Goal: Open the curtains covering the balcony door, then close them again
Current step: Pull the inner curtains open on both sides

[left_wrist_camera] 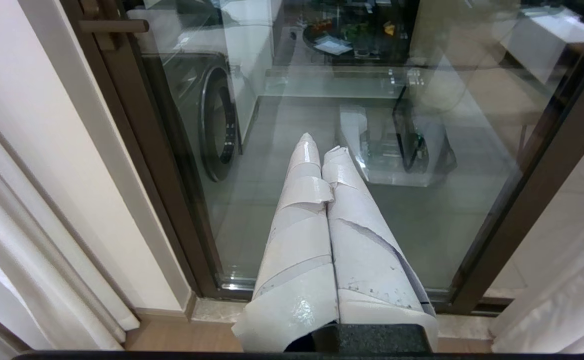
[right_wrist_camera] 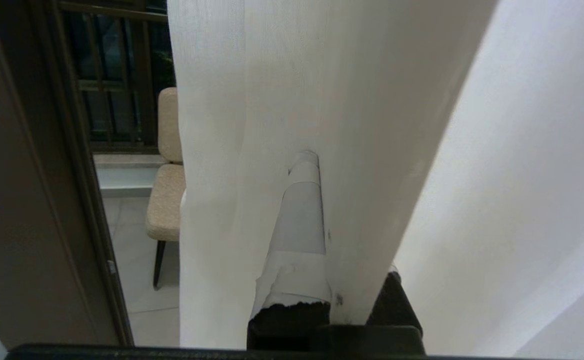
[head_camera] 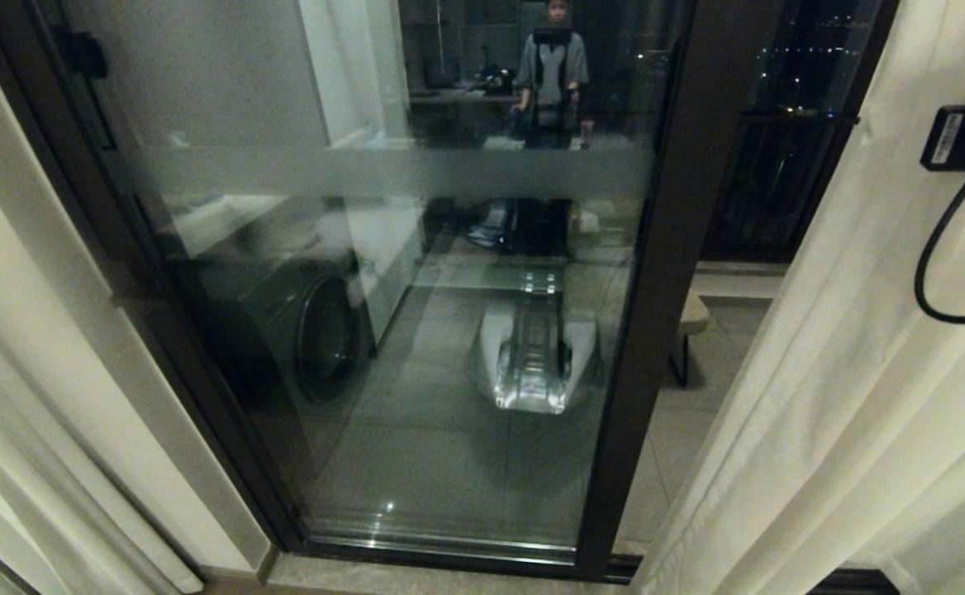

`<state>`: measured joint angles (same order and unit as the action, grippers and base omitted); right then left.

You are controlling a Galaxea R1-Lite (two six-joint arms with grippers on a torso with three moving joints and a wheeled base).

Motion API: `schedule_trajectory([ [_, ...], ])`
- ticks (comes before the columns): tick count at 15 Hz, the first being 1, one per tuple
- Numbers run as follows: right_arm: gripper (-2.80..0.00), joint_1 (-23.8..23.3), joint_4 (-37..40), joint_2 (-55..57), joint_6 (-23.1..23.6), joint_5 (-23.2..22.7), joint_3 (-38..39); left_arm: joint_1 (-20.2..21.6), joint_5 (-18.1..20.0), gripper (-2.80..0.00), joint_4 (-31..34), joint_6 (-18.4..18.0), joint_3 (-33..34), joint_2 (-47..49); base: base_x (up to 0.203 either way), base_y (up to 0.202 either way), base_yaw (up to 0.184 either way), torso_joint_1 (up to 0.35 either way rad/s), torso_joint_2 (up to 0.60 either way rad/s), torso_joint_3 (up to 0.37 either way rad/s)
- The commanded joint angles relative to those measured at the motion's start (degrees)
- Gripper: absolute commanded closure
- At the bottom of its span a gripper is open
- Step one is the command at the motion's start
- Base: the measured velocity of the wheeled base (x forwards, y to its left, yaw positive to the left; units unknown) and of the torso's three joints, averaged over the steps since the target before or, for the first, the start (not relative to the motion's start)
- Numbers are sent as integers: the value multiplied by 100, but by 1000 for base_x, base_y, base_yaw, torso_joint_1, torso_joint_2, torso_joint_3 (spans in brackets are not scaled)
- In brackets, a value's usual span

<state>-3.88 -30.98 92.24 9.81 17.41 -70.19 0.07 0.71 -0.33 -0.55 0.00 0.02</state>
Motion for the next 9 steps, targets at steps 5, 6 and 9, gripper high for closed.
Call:
schedule_trajectory([
  [5,0,-34,-14,5,12,8,-3,1,0,0,-2,2,0,4,0,0,0,0,0,0],
  [6,0,-34,-14,5,12,8,-3,1,0,0,-2,11,0,-2,0,0,0,0,0,0],
  [9,0,-34,-14,5,12,8,6,1,0,0,-2,11,0,-2,0,0,0,0,0,0],
])
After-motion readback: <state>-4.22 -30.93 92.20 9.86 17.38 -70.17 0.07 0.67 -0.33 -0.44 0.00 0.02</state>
